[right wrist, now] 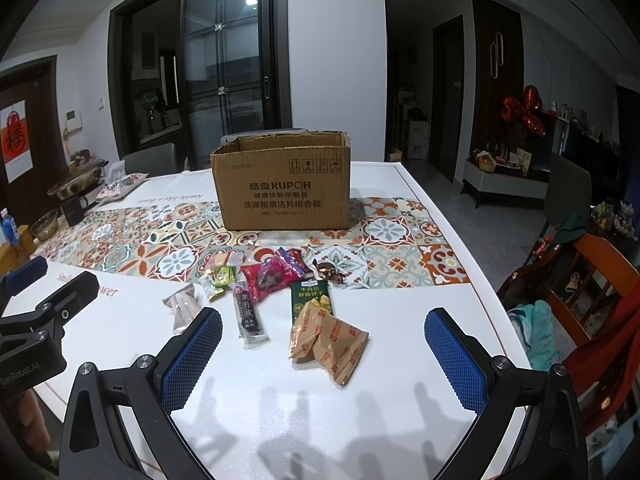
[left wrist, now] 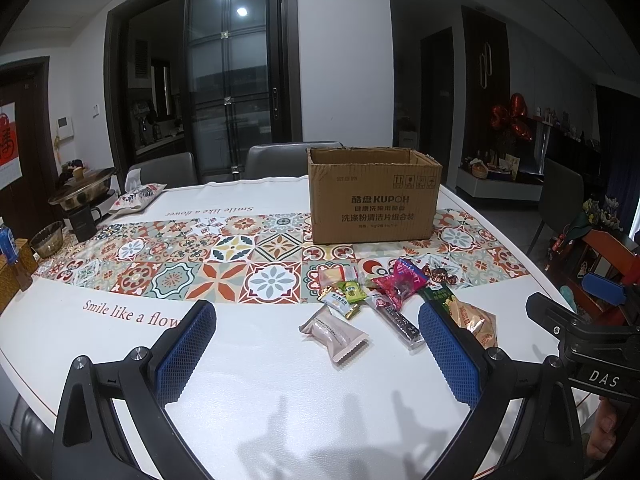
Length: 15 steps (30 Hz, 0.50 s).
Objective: Organize snacks
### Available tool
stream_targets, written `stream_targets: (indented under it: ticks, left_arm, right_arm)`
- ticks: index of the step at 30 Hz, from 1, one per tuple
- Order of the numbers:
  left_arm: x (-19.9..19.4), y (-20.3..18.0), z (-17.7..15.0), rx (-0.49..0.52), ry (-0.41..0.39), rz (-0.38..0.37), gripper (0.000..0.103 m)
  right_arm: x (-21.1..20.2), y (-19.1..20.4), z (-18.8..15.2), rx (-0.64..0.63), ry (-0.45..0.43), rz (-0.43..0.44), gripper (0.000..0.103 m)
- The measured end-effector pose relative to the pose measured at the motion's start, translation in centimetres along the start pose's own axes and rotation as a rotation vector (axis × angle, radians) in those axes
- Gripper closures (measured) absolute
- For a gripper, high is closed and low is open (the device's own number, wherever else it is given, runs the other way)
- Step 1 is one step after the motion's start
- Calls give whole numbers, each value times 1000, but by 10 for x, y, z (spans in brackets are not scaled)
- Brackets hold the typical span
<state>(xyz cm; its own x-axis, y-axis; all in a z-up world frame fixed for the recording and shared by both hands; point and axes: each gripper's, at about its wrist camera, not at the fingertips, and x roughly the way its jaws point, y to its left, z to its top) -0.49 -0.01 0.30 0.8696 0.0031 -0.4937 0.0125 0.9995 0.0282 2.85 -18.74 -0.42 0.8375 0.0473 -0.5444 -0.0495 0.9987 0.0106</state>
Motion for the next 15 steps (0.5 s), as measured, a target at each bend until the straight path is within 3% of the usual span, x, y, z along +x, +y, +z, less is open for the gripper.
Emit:
stream_targets:
  ticks: [15]
  left_arm:
    - [0, 0, -2, -2, 4, -5, 0]
  right_arm:
    - [1, 0, 2, 0, 6, 1, 1]
